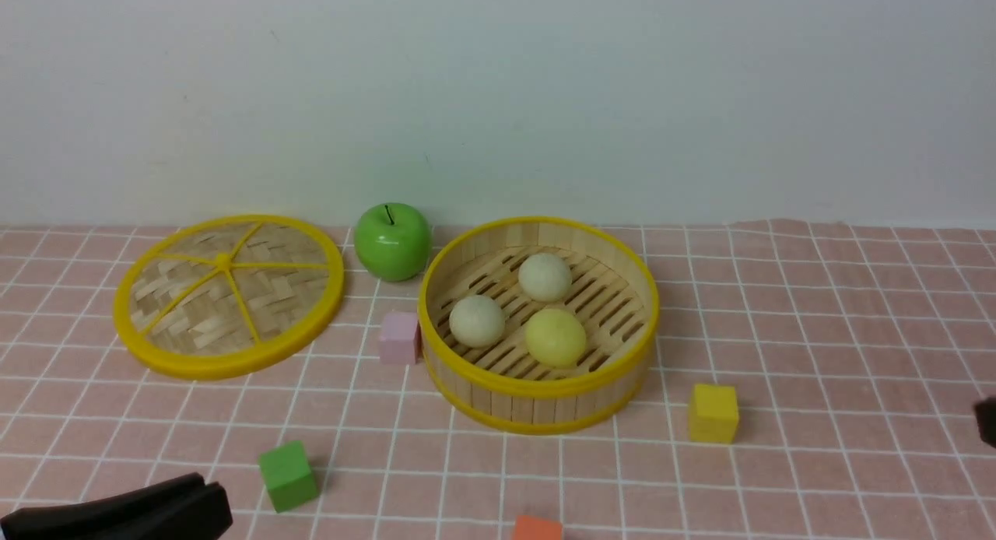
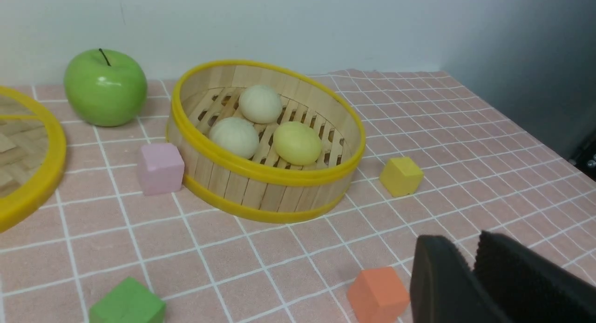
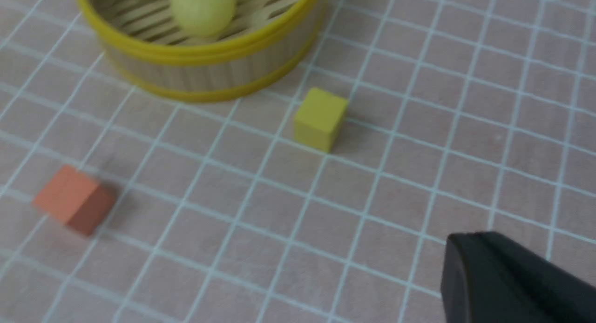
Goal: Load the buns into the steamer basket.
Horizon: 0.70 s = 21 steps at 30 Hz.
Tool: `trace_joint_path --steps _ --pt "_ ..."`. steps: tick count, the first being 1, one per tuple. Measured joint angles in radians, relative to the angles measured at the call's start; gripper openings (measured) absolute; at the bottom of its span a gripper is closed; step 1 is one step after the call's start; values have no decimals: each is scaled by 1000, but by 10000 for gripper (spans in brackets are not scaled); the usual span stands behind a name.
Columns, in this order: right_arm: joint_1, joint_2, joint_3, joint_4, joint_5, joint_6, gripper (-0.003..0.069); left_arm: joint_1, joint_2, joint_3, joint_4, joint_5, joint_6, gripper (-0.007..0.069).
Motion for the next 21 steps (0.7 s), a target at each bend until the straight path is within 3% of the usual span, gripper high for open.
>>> trace_joint_path --steps 5,8,12,21 --pt "-128 -342 397 -2 -268 -1 29 0 0 0 0 0 0 144" --pt "-180 -535 556 -3 -314 -1 0 0 0 0 0 1 0 144" --pt "-209 -650 570 -3 -238 -1 -13 0 3 1 0 1 0 146" --pt "-212 -658 568 12 -228 0 -13 0 12 2 0 8 0 154"
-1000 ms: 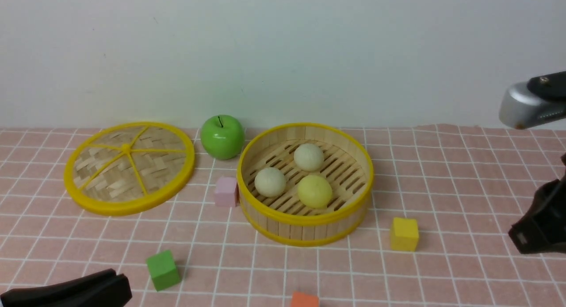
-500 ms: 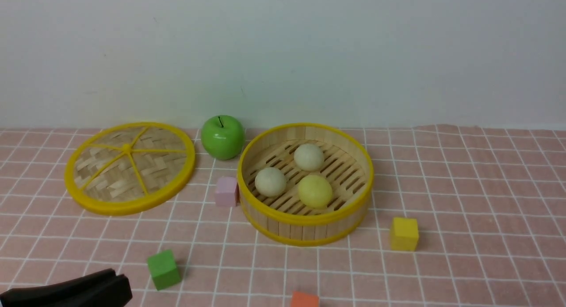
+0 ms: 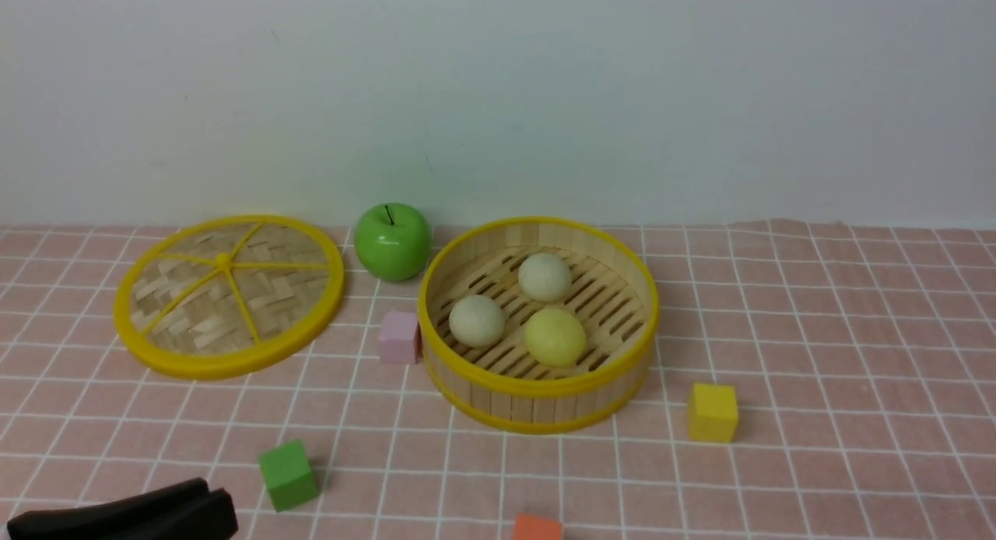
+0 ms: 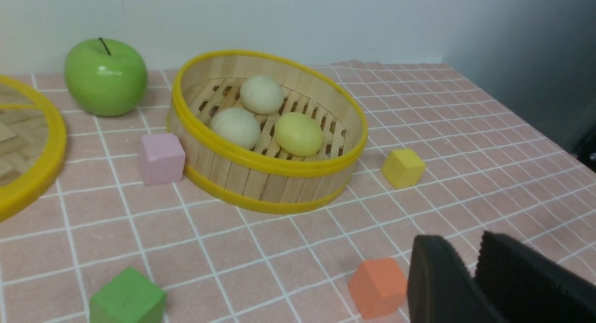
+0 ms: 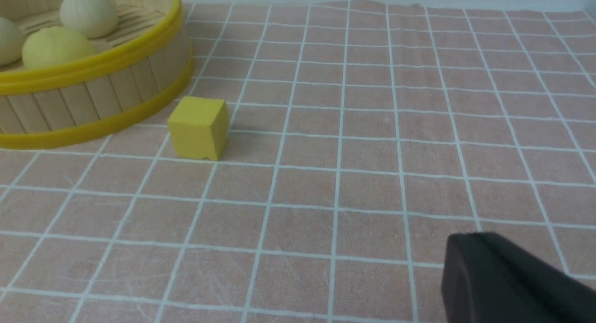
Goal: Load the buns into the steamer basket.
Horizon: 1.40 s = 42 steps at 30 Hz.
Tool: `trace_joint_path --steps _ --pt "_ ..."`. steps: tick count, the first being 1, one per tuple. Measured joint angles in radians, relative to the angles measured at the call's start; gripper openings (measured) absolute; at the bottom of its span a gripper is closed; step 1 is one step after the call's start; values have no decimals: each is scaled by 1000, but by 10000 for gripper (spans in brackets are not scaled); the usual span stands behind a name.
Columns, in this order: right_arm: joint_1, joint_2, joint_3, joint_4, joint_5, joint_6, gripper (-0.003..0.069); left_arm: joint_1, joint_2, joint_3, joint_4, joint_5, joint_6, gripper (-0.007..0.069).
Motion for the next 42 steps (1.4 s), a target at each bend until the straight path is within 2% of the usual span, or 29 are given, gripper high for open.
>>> trace_joint_path --steps 21,30,34,36,38,39,40,41,42 --pt "-2 0 0 0 0 -2 0 0 8 0 0 -2 0 165" --pt "-2 0 0 0 0 -2 6 0 8 0 0 -69 0 165" --pt "-2 0 0 0 0 -2 12 7 3 15 0 -180 -2 163" --pt "-2 0 0 0 0 -3 13 21 -7 31 3 -221 -9 155" --pt "-2 0 0 0 0 -3 14 91 -48 77 52 -279 -40 76" --pt "-2 0 0 0 0 -3 14 91 -52 81 52 -281 -42 67" --pt "-2 0 0 0 1 -4 15 153 -89 114 109 -278 -49 1" --pt "-2 0 0 0 1 -4 15 170 -95 119 123 -276 -49 -4" --pt "-2 0 0 0 1 -4 15 241 -141 151 162 -255 -67 -14"
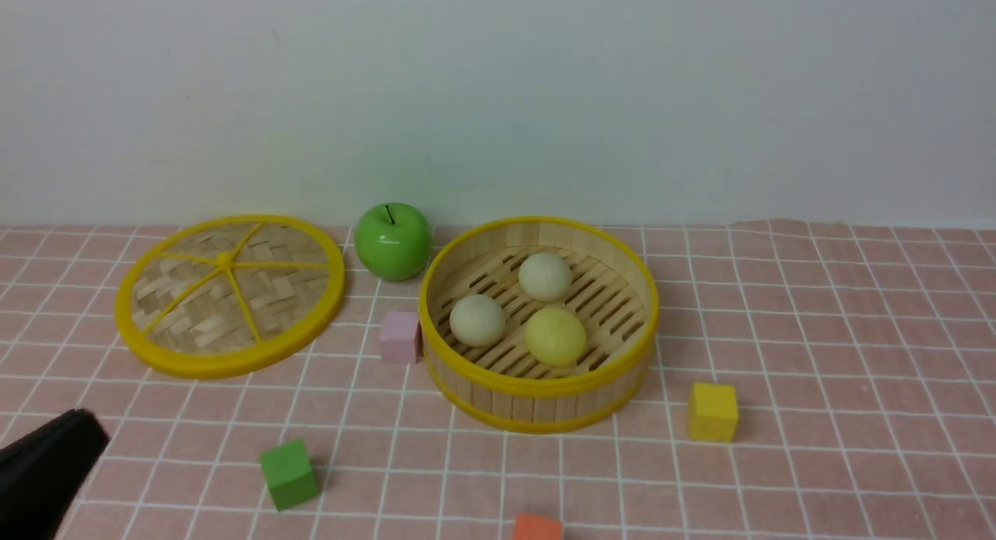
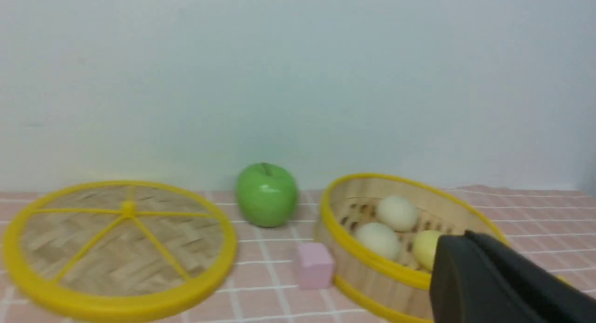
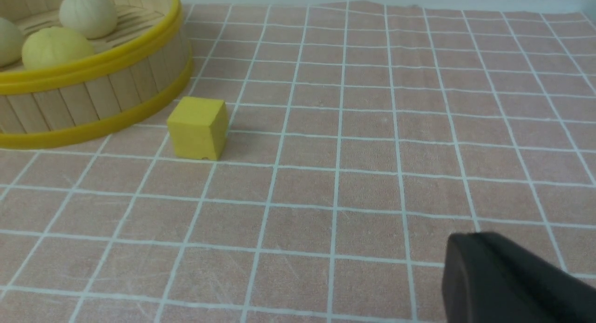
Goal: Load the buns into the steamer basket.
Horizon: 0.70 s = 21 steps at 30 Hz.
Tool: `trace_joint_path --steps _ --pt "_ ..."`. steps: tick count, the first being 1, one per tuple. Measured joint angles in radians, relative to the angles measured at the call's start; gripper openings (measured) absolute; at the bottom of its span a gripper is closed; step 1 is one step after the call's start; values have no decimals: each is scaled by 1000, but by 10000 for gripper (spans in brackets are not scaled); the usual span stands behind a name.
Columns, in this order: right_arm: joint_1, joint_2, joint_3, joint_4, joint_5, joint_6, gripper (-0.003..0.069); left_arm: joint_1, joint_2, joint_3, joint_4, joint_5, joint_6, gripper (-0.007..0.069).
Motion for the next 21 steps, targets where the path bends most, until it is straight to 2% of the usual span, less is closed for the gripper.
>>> trace_joint_path --steps 3,8,10,14,21 --pt "0 0 0 0 0 0 17 131 -104 61 50 57 -75 -14" --pt "0 0 0 0 0 0 21 251 -225 110 123 166 -172 -14" --pt "0 -1 0 0 0 0 24 299 -252 112 201 313 -239 -14" --pt "0 -1 0 0 0 0 27 332 -253 116 282 490 -335 -14" --pt "0 -1 0 0 0 0 33 334 -253 116 303 513 -374 -14"
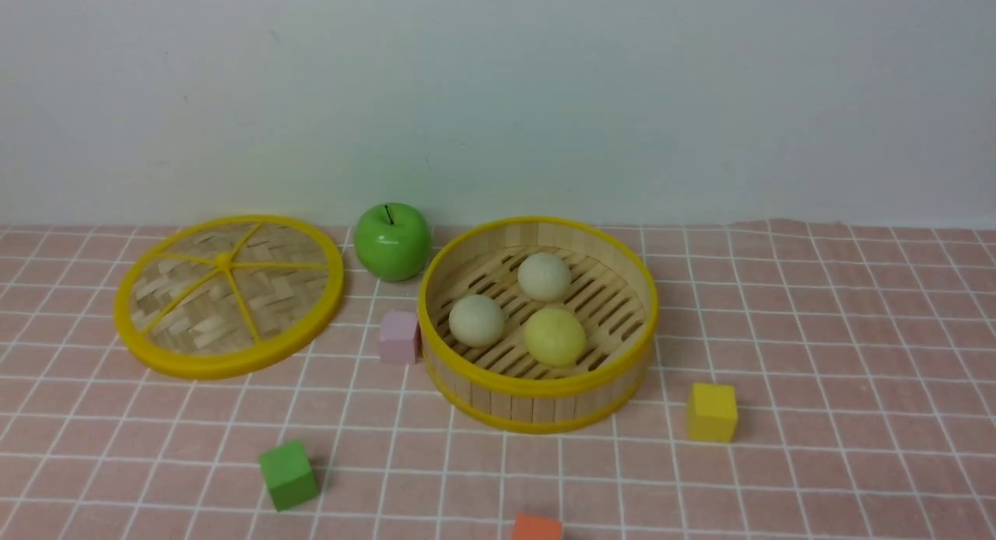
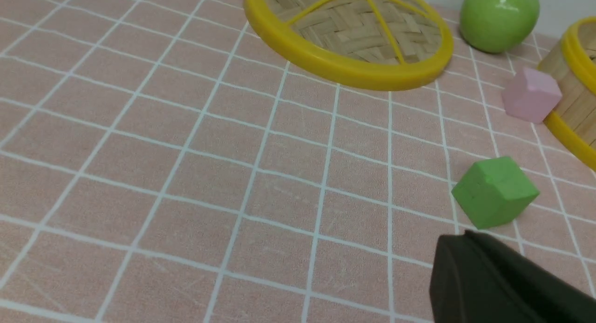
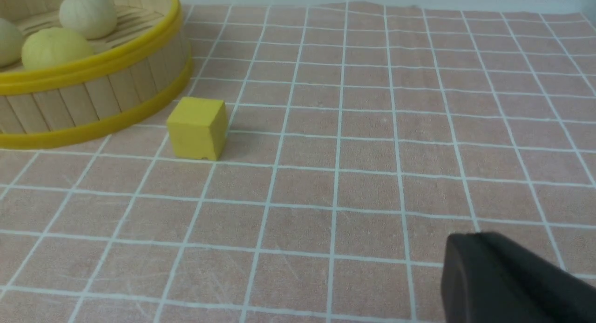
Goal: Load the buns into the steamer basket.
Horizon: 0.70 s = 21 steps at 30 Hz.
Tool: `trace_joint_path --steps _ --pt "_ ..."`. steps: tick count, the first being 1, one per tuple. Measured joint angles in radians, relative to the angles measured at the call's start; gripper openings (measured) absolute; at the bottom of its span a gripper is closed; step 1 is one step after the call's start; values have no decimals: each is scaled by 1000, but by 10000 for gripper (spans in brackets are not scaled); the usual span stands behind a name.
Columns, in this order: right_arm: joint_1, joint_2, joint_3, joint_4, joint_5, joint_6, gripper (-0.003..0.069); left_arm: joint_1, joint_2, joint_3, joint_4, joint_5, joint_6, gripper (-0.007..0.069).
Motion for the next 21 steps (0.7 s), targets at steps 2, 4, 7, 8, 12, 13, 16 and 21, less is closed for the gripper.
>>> trace_joint_path --steps 2,4,7,8,12,13,16,21 --pt "0 0 0 0 0 0 36 0 0 0 0 0 -2 -14" --pt "0 0 0 0 0 0 39 0 0 0 0 0 -2 -14" --pt "0 0 0 0 0 0 43 0 0 0 0 0 -2 -14" --pt "0 0 0 0 0 0 44 0 0 0 0 0 -2 -14" --pt "0 0 0 0 0 0 50 0 0 0 0 0 -2 -14" --pt "0 0 0 0 0 0 51 0 0 0 0 0 -2 -14" --pt "0 0 0 0 0 0 56 0 0 0 0 0 -2 -14" --pt "0 0 0 0 0 0 63 0 0 0 0 0 -2 -14"
